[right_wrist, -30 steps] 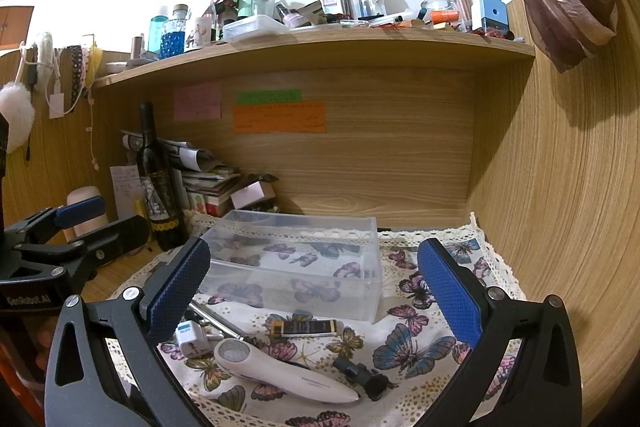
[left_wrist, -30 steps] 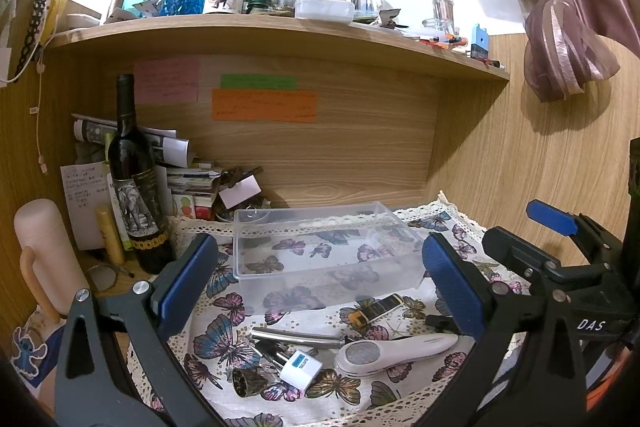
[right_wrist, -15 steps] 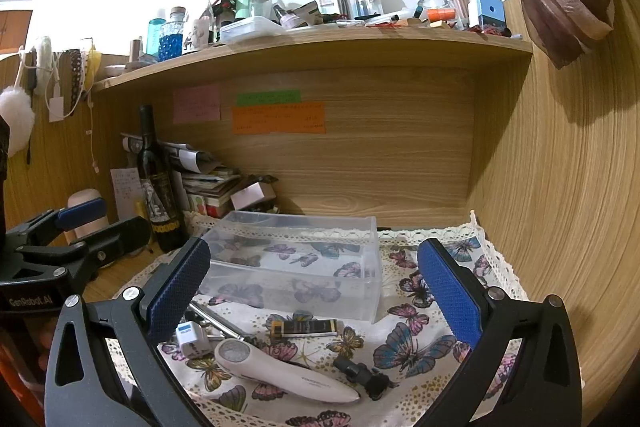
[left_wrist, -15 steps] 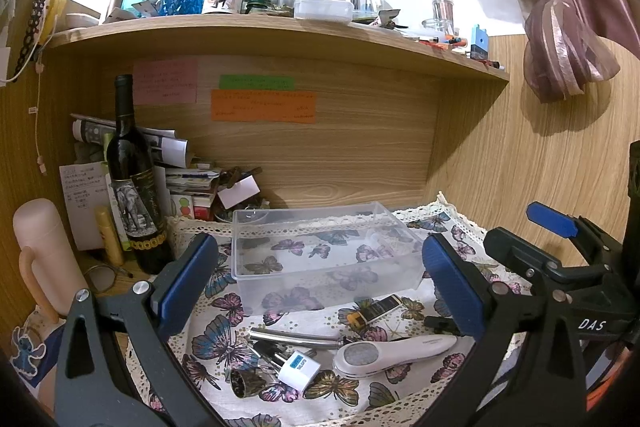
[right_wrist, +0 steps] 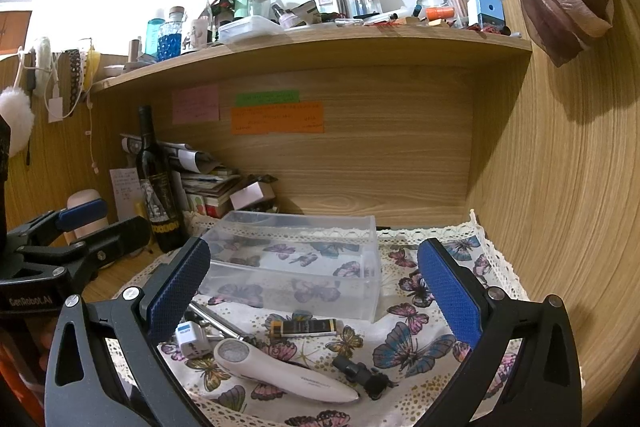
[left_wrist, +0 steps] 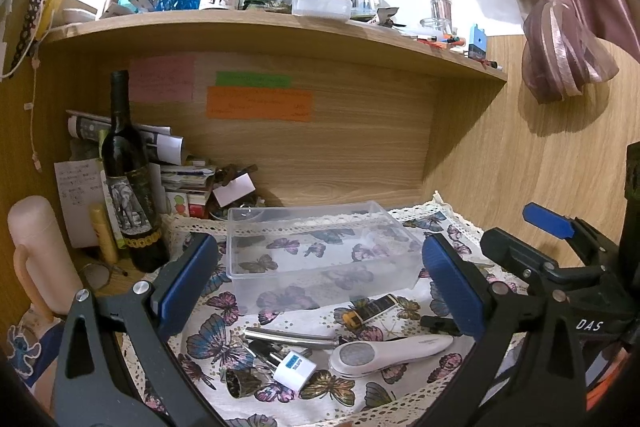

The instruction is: Organize rigid objects

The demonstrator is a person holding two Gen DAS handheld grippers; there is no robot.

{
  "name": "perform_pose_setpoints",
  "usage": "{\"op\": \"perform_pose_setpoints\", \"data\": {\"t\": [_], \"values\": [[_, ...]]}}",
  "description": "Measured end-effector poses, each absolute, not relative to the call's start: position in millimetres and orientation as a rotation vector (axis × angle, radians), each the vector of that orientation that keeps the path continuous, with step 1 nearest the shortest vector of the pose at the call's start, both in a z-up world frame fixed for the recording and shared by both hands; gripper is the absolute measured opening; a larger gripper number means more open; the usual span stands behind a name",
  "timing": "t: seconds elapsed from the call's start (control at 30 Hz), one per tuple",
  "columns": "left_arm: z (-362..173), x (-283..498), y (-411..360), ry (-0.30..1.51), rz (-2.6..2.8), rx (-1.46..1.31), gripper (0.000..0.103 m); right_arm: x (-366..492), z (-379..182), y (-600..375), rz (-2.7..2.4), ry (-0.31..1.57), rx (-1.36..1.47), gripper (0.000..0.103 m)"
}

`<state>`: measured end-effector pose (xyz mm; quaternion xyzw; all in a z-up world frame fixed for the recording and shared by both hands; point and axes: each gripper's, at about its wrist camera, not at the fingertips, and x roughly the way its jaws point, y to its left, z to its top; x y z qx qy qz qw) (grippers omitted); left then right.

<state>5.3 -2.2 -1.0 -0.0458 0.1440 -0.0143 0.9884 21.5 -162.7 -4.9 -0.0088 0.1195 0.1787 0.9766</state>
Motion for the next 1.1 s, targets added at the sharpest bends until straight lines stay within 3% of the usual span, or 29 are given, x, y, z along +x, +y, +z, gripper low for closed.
{"op": "perform_pose_setpoints", "data": {"t": [0.2,0.33,0.57,0.83,1.1], "values": [[-4.9,6.4,-1.4,0.294,-0.041,-0.095,0.103,22.7,-3.9,-162.5,0.366,0.246,-0.013,0.103],[-8.3,9.5,0.1,0.315,-0.046,-0.091,0.086,24.8,-7.1,-158.0,0.376,0.254,-0.018,0.103],[-18.8,16.5,18.1,0.366,-0.016,-0.119,0.080,37.5,-19.1,-162.8,0.377,0.301,-0.017,0.085],[-52.5,20.5,46.9,0.495,0.048,-0.144,0.065,53.4,-43.1,-166.5,0.379,0.418,-0.027,0.057],[-94.5,19.7,57.7,0.634,0.066,-0.170,0.063,60.6,-68.7,-155.3,0.452,0.541,-0.048,0.057]]}}
